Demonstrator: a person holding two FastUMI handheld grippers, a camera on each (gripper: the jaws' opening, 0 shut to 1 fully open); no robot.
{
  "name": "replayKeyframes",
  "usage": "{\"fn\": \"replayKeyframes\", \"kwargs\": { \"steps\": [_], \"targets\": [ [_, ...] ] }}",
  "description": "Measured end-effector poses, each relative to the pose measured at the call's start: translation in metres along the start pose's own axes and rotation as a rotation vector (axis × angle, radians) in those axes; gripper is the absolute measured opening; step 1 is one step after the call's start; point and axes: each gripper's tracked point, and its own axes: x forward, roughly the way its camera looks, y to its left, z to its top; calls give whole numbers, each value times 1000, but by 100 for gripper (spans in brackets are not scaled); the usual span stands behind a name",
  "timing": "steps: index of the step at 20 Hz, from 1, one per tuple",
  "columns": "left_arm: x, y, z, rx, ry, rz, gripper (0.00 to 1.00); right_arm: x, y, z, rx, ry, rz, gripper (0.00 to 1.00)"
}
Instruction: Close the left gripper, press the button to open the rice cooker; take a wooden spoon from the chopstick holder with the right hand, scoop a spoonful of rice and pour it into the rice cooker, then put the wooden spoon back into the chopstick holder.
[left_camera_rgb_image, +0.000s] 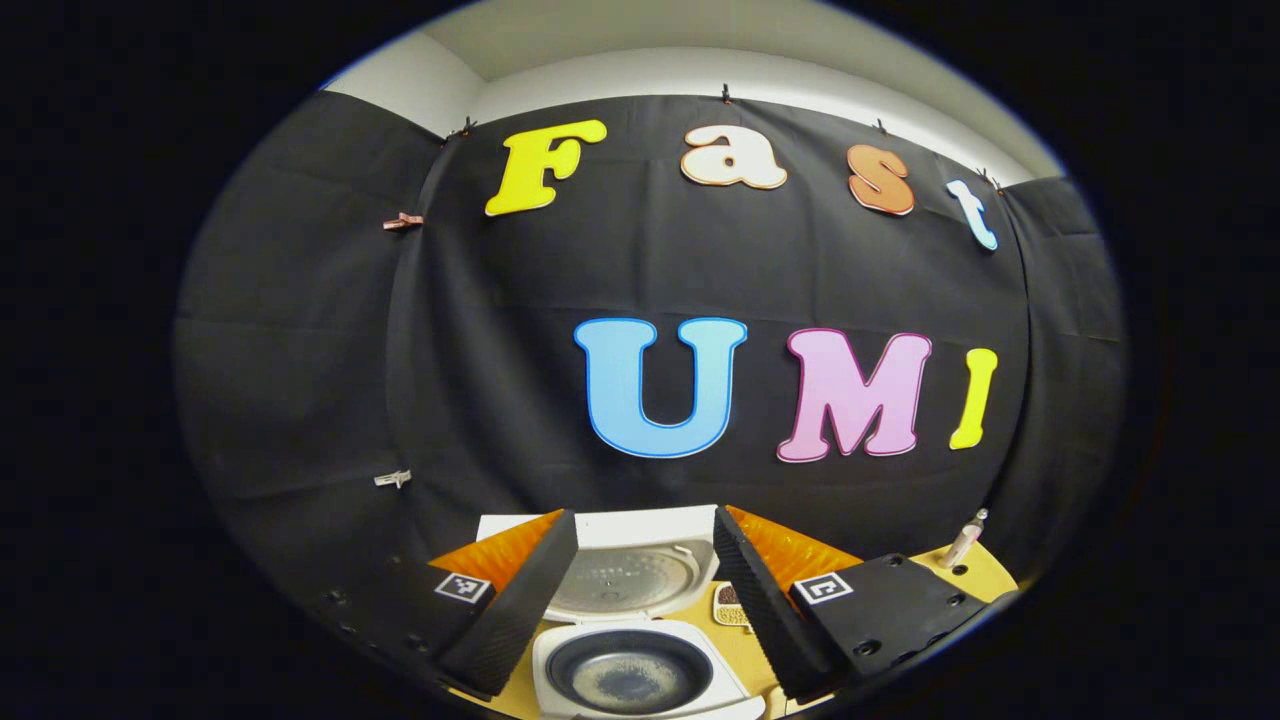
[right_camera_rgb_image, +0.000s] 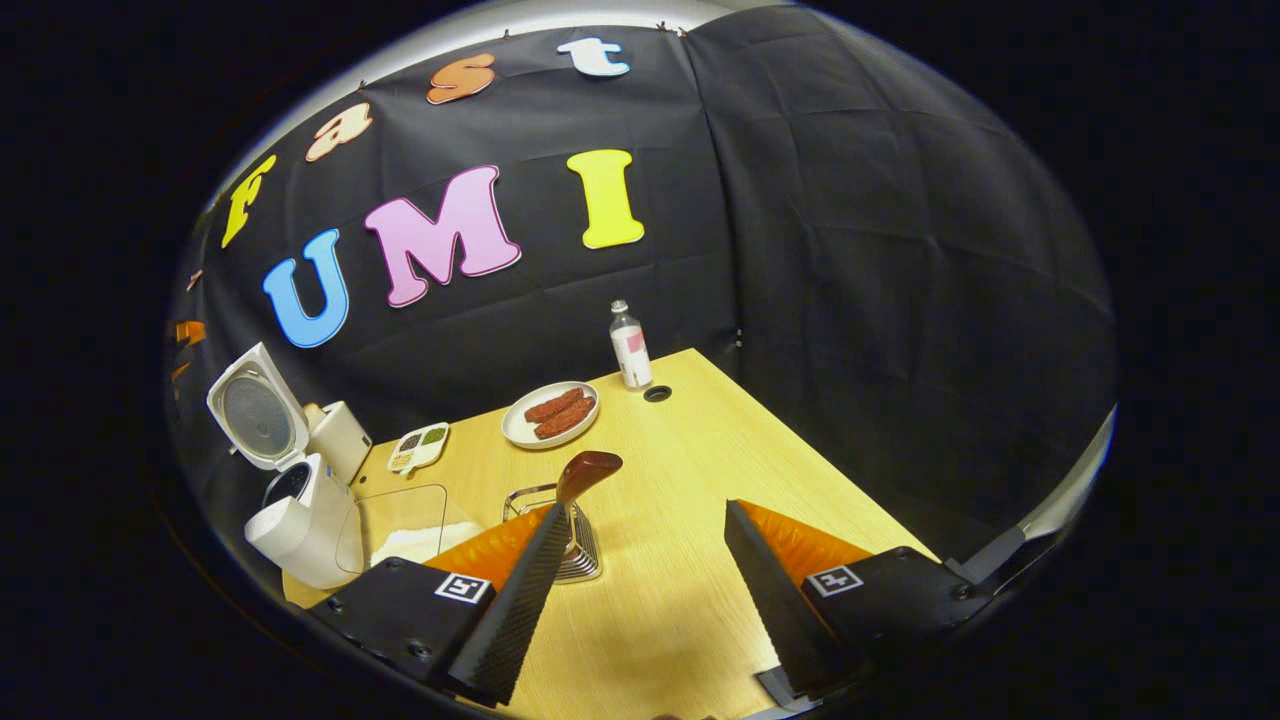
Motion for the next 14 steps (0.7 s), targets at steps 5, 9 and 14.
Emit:
{"fn": "replayKeyframes", "kwargs": {
  "steps": [5,9,14],
  "targets": [
    [62,35,-7,-17,23,8,94,-45,11,19,-20,-63,-29,99],
    [115,65,-34,-44,102,42,94,-76,22,29,-34,-87,-44,99],
    [146,58,-63,-50,192,15,94,-93,39,33,-66,-119,-37,98]
  ]
}}
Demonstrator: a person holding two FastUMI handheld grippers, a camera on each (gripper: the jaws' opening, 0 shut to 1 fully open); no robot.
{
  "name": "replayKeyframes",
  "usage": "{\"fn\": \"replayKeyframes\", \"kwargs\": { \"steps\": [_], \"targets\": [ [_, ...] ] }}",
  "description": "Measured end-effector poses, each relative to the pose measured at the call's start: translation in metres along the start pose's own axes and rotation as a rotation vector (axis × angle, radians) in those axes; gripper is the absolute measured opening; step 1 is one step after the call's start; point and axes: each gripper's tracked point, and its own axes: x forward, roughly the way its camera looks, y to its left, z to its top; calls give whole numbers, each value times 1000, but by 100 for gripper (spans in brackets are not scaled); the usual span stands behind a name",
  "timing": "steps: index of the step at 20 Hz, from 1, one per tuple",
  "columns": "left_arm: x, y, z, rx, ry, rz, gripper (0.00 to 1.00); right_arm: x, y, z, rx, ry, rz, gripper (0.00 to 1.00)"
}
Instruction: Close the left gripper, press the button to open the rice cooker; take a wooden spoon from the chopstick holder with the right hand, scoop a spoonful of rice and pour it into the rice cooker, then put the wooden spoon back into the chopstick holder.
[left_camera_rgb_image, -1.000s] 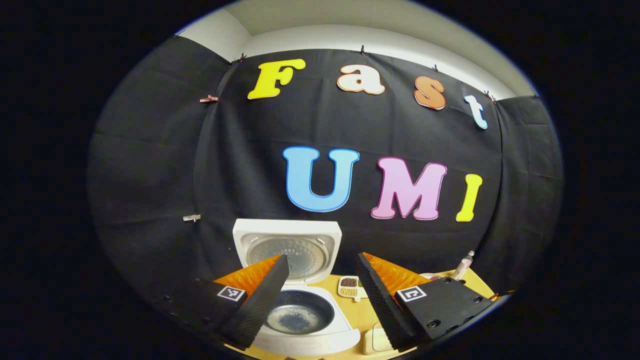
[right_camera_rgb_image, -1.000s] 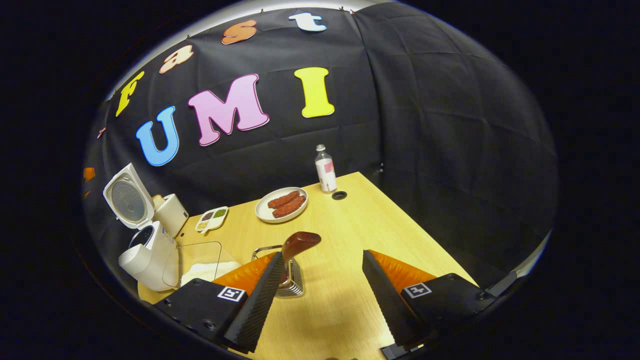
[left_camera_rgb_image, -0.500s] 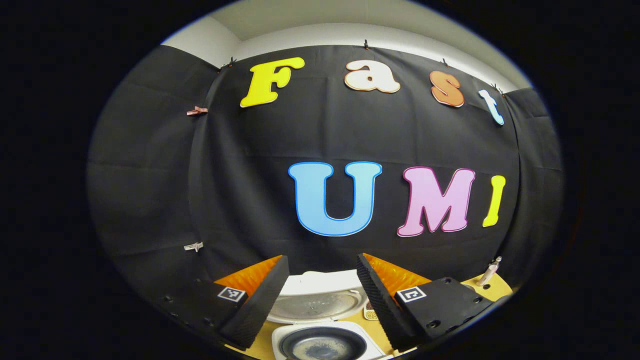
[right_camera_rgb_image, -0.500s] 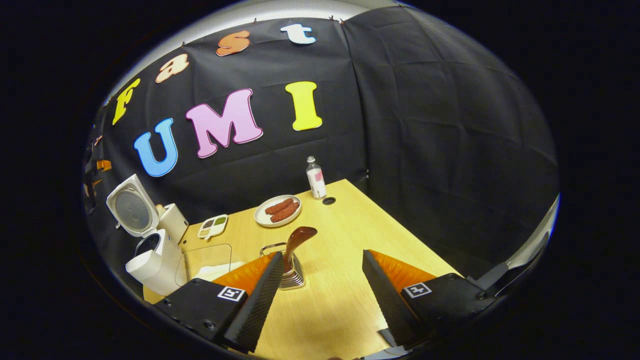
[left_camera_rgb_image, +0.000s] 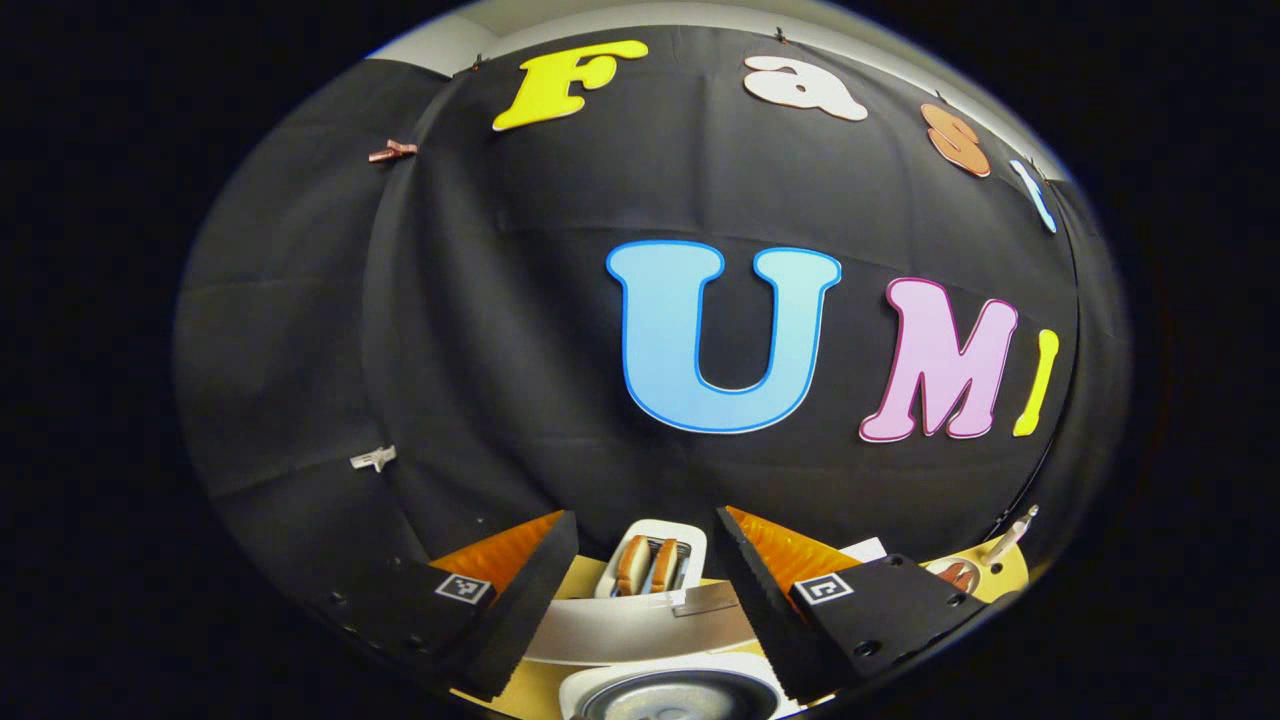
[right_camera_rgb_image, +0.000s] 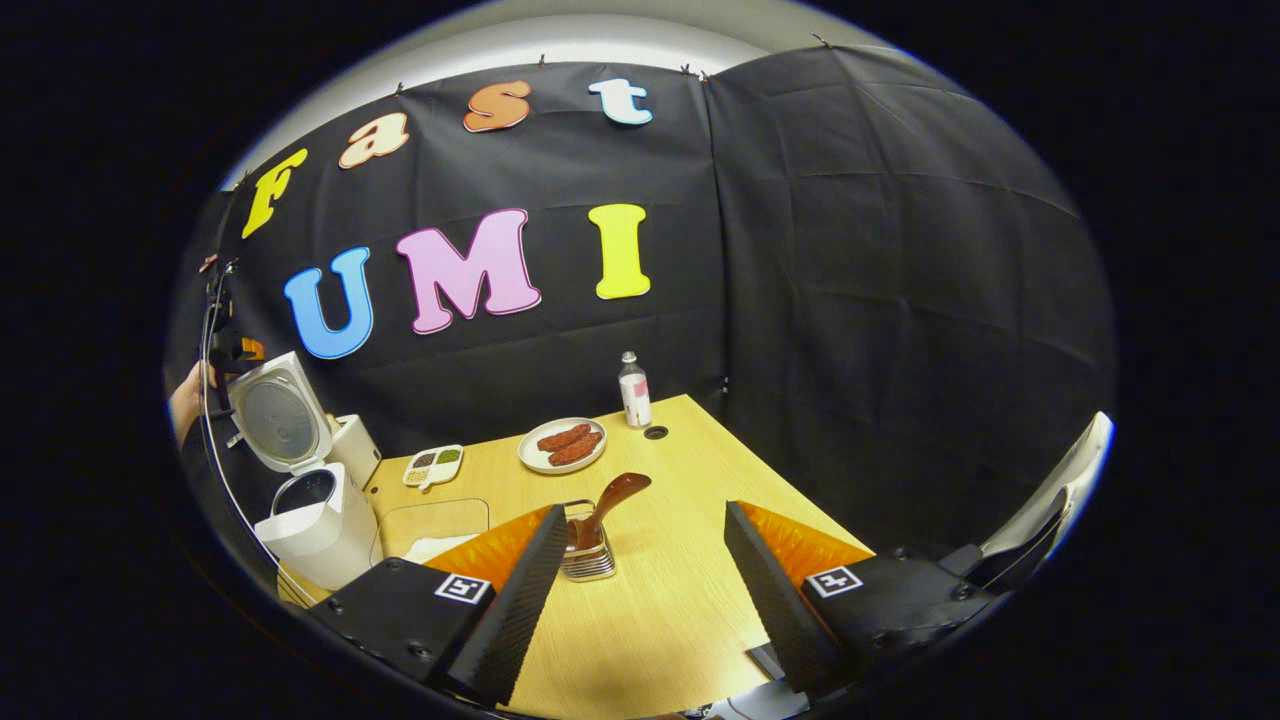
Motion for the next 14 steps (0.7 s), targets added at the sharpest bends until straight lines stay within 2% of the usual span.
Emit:
{"fn": "replayKeyframes", "kwargs": {
  "steps": [2,4,5,6,14],
  "targets": [
    [4,-4,-17,8,72,21,94,-3,7,-4,5,0,9,99],
    [-2,-7,-18,14,84,29,100,-5,11,-3,16,-16,16,99],
    [-8,-7,-20,10,105,31,97,-6,14,-7,13,-14,27,99],
    [-12,-9,-22,3,122,29,98,-5,18,-10,7,-12,40,99],
    [-80,-26,-72,-49,283,32,99,6,37,-18,12,4,161,99]
  ]
}}
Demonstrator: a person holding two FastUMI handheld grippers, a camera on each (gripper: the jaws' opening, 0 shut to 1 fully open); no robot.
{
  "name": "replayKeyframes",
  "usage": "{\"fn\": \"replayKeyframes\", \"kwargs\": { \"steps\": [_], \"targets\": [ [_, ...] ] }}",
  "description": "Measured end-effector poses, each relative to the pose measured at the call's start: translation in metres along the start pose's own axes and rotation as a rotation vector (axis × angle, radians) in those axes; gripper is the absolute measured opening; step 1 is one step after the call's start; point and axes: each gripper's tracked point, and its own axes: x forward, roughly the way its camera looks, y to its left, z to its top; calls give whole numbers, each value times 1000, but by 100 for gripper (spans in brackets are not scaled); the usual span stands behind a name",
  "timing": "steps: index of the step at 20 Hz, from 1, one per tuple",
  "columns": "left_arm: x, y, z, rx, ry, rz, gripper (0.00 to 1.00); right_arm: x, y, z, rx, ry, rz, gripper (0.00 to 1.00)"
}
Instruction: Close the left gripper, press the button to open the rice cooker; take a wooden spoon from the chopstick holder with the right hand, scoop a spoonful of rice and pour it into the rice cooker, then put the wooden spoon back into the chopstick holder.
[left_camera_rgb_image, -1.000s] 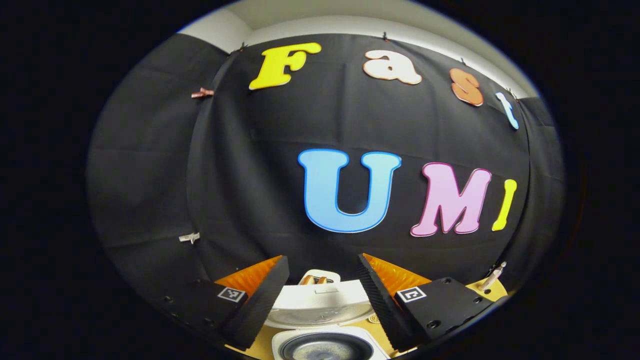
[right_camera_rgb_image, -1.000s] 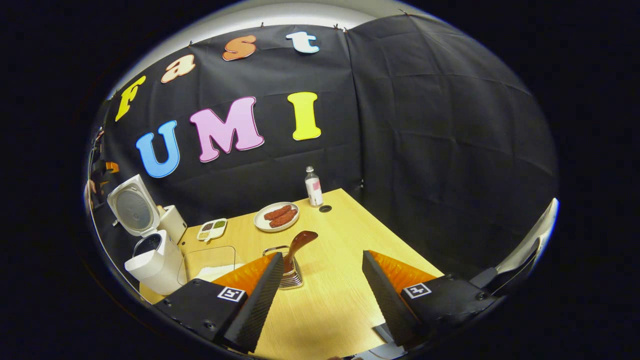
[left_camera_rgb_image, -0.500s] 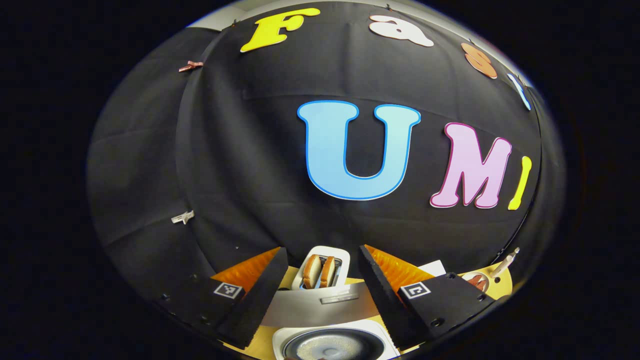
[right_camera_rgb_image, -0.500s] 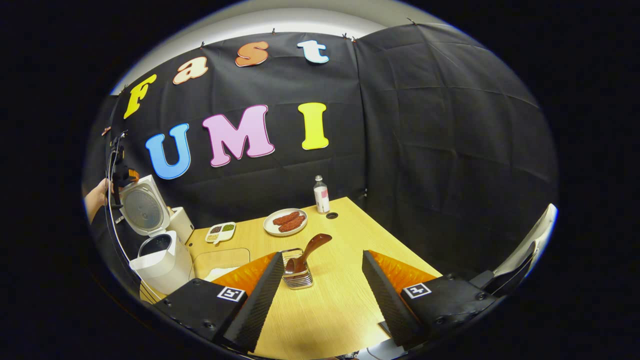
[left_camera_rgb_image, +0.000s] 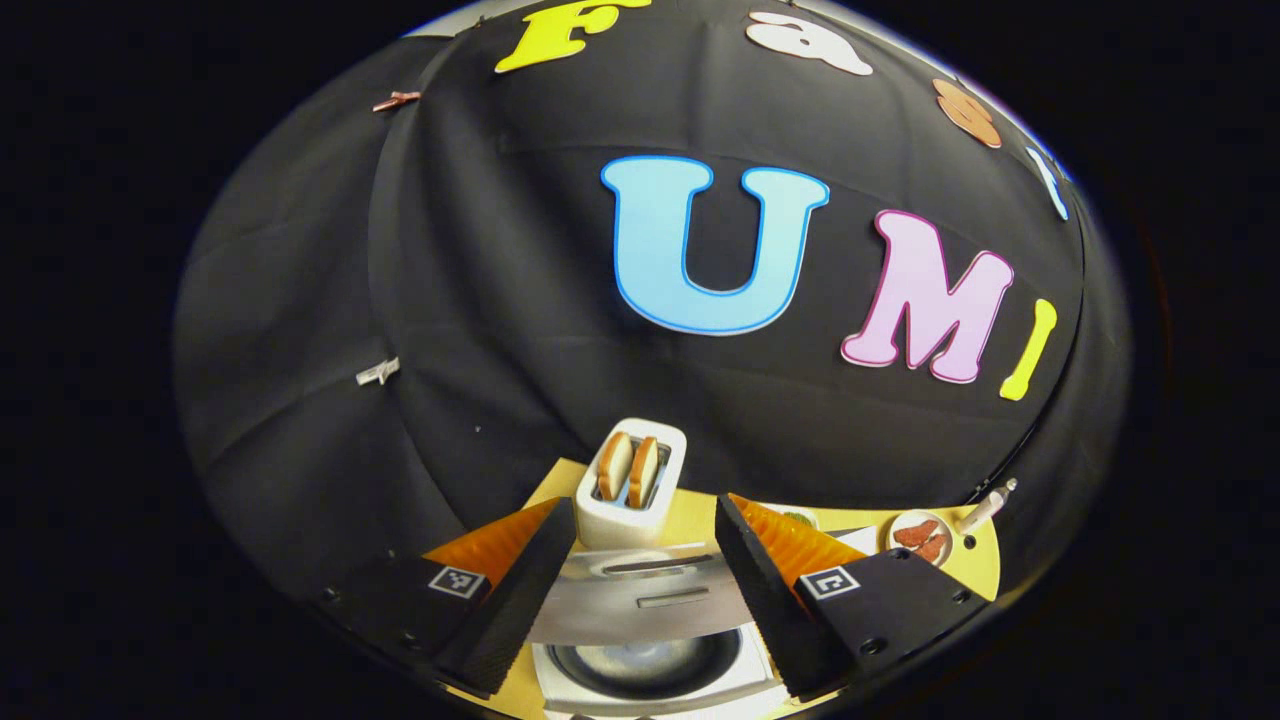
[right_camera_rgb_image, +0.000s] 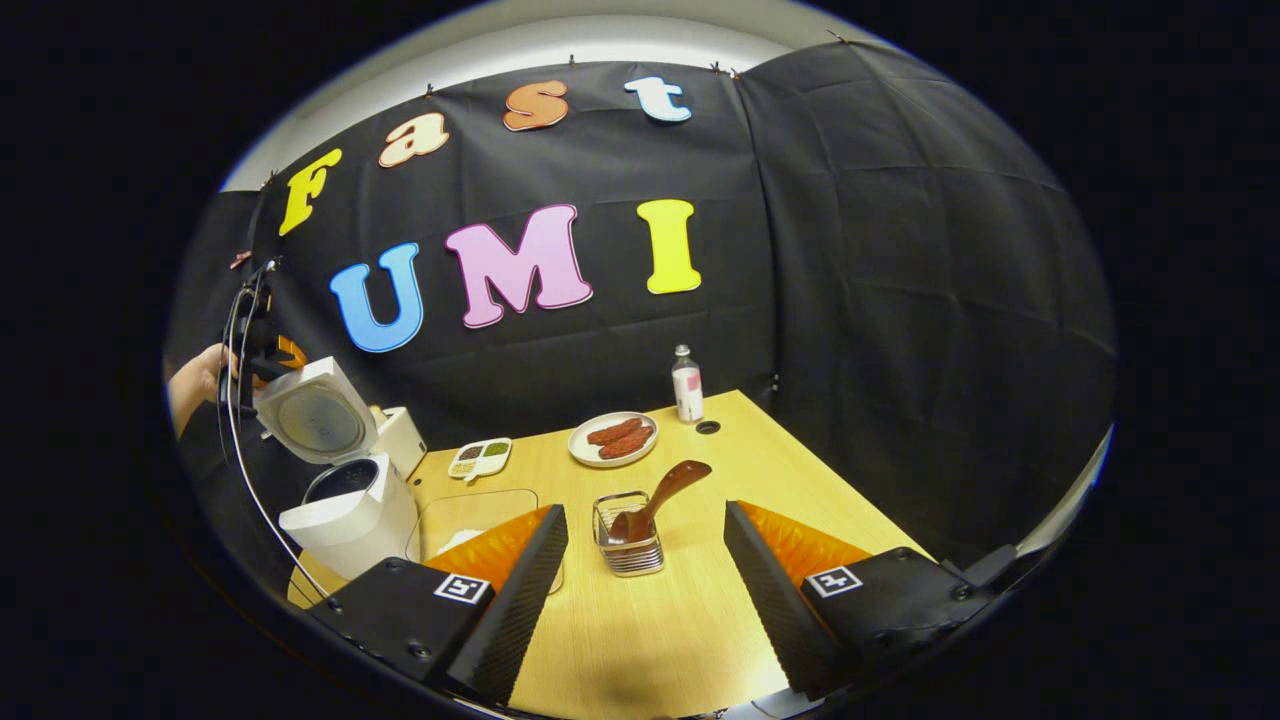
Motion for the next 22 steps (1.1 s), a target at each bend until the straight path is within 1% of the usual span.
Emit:
{"fn": "replayKeyframes", "kwargs": {
  "steps": [4,8,12,15,18,19,21,22],
  "targets": [
    [-21,-7,-52,-8,40,-5,98,7,8,-13,2,40,50,99],
    [-29,-11,-101,19,57,4,99,10,20,-25,-20,70,96,99],
    [-30,-13,-139,-3,49,39,99,13,34,-37,-40,99,139,99],
    [-27,-13,-173,-6,73,59,99,14,43,-45,-56,115,163,99],
    [-21,-13,-207,13,112,63,99,15,56,-54,-78,135,200,99],
    [-20,-13,-215,36,119,65,99,15,57,-56,-86,138,206,99],
    [-18,-2,-220,89,88,65,100,13,60,-59,-92,144,216,99],
    [-19,-2,-224,72,85,68,98,13,59,-61,-97,146,217,99]
  ]
}}
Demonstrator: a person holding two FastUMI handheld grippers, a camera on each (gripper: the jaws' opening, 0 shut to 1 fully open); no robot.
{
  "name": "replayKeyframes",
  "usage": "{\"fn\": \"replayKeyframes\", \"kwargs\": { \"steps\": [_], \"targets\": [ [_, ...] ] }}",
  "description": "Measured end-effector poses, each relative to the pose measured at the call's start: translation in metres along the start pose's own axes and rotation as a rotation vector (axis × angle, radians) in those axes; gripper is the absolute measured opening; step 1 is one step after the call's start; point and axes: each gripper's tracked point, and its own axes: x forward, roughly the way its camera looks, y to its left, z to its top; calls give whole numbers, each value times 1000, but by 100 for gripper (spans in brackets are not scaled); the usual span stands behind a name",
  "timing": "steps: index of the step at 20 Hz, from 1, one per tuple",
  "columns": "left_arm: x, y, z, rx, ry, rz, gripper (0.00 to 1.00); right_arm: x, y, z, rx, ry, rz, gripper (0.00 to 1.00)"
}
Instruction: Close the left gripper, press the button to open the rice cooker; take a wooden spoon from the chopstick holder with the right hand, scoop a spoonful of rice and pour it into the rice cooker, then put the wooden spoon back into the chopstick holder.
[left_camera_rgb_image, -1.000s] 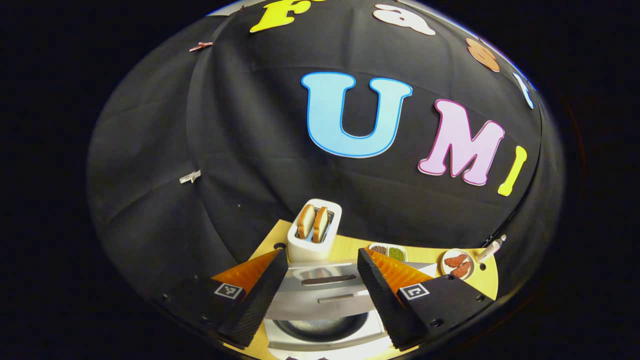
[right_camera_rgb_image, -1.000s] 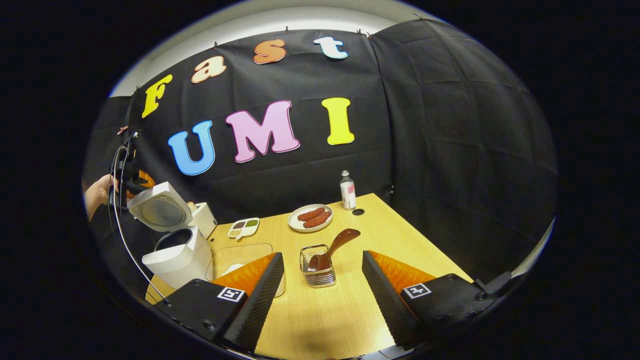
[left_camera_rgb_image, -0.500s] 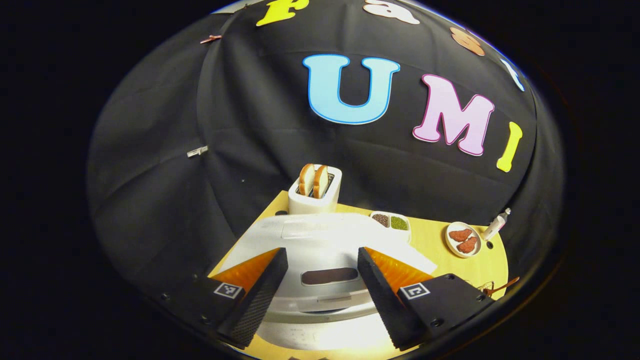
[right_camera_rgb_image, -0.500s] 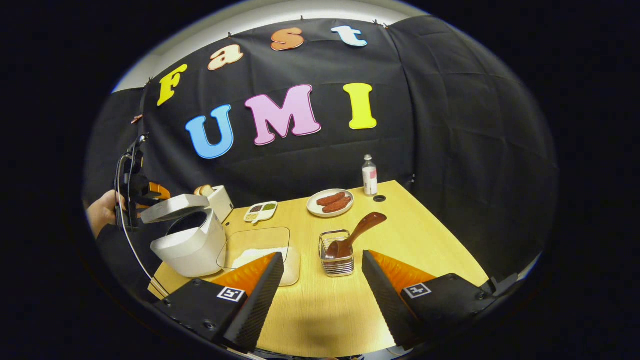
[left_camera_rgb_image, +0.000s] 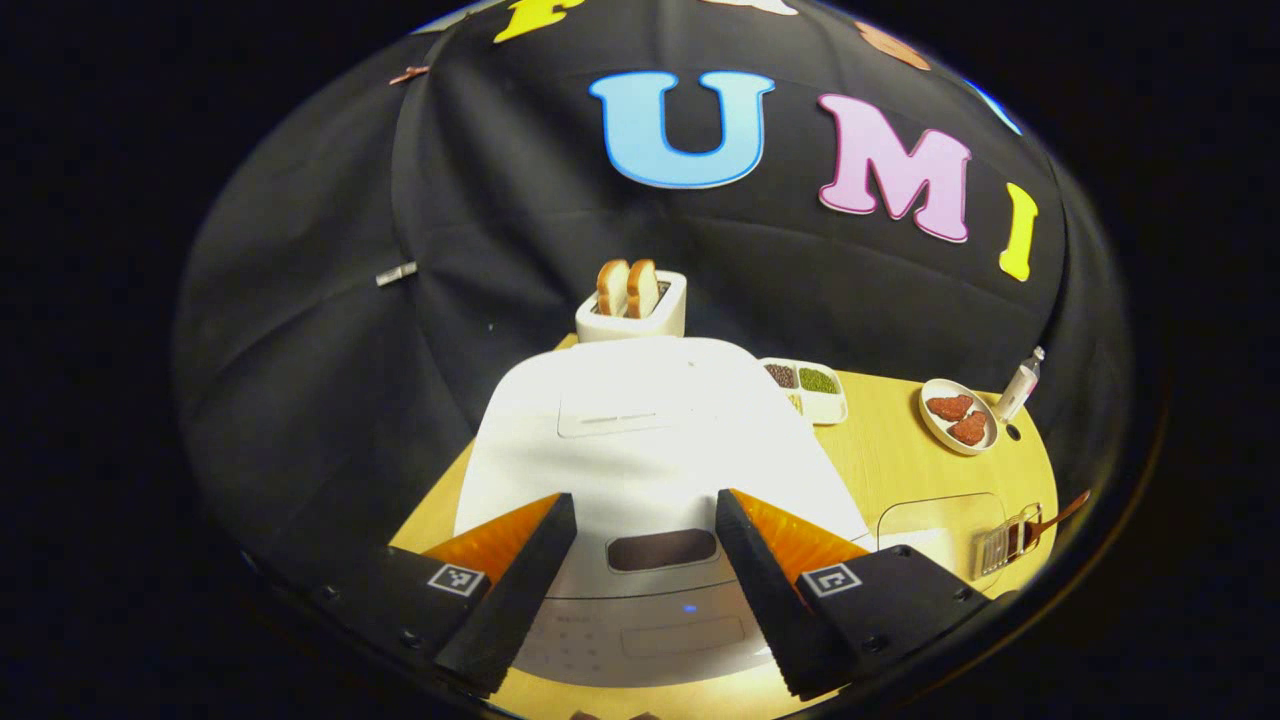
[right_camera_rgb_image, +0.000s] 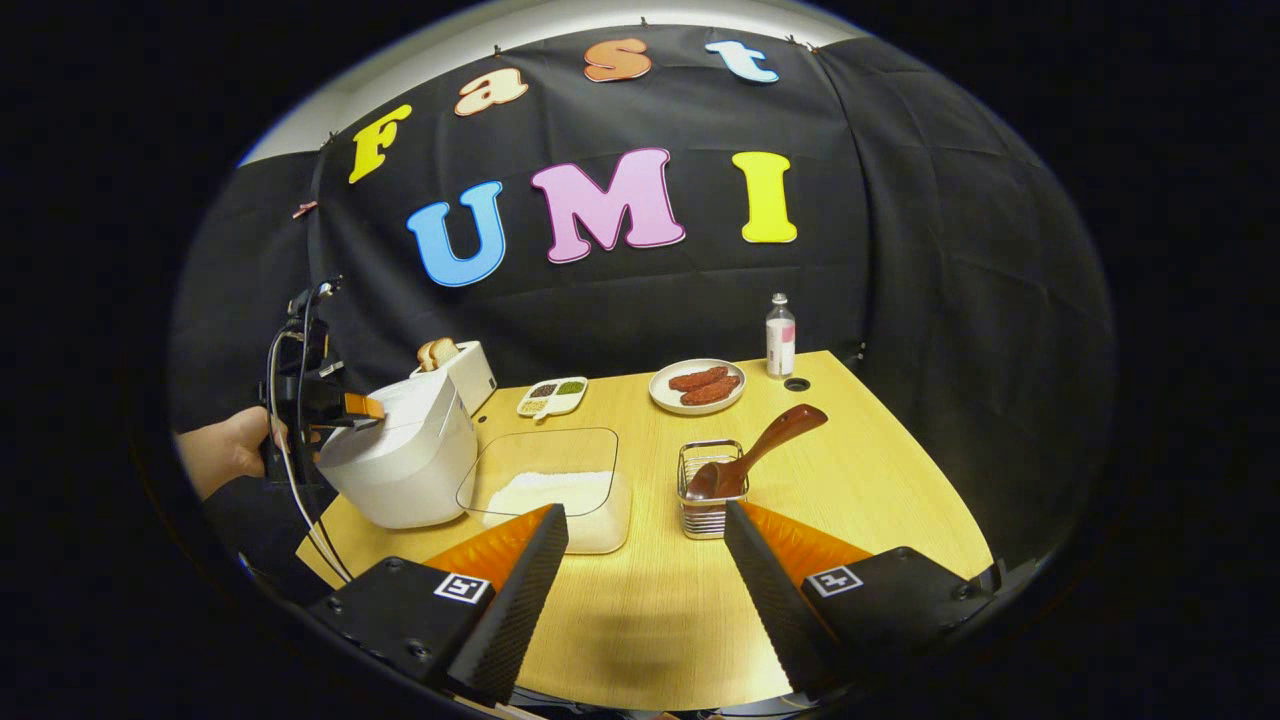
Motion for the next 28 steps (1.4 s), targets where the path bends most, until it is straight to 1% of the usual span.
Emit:
{"fn": "replayKeyframes", "kwargs": {
  "steps": [1,3,7,8,9,11,12,14,15,16,17,18,20,22,24,25,26,28],
  "targets": [
    [0,-1,2,-12,-11,-1,100,0,-2,-2,-11,2,-4,99],
    [2,-1,-1,0,-4,-3,100,1,-5,-6,-34,8,-16,98],
    [-1,-2,2,19,-10,-32,100,5,10,-13,-45,27,27,99],
    [-7,-4,1,20,-6,-43,100,7,14,-10,-50,22,36,99],
    [-16,-6,4,17,-27,-45,99,8,18,-3,-58,11,45,99],
    [-42,-17,22,15,-119,-67,96,13,24,11,-78,-13,57,99],
    [-62,-28,35,30,-182,-65,96,17,26,22,-86,-31,61,99],
    [-103,-32,57,58,-305,-65,95,23,30,52,-97,-85,62,99],
    [-124,-38,63,53,-348,-84,95,24,31,68,-102,-120,61,99],
    [-144,-50,63,45,-366,-130,95,23,33,86,-113,-154,54,99],
    [-160,-59,58,32,-363,-169,95,20,34,102,-128,-192,44,99],
    [-174,-58,53,28,-367,-184,95,15,35,119,-139,-229,33,99],
    [-201,-47,54,26,-413,-160,96,0,37,138,-133,-283,17,99],
    [-220,-46,38,-49,-412,-137,96,-16,39,141,-128,-313,1,99],
    [-235,-61,21,-131,-426,-190,96,-33,36,138,-175,-335,-30,98],
    [-238,-67,12,-150,-423,-207,95,-38,32,133,-191,-334,-49,98],
    [-241,-71,2,-153,-420,-220,95,-42,30,125,-194,-323,-57,98],
    [-247,-78,-5,-116,-425,-237,95,-46,28,112,-176,-297,-68,98]
  ]
}}
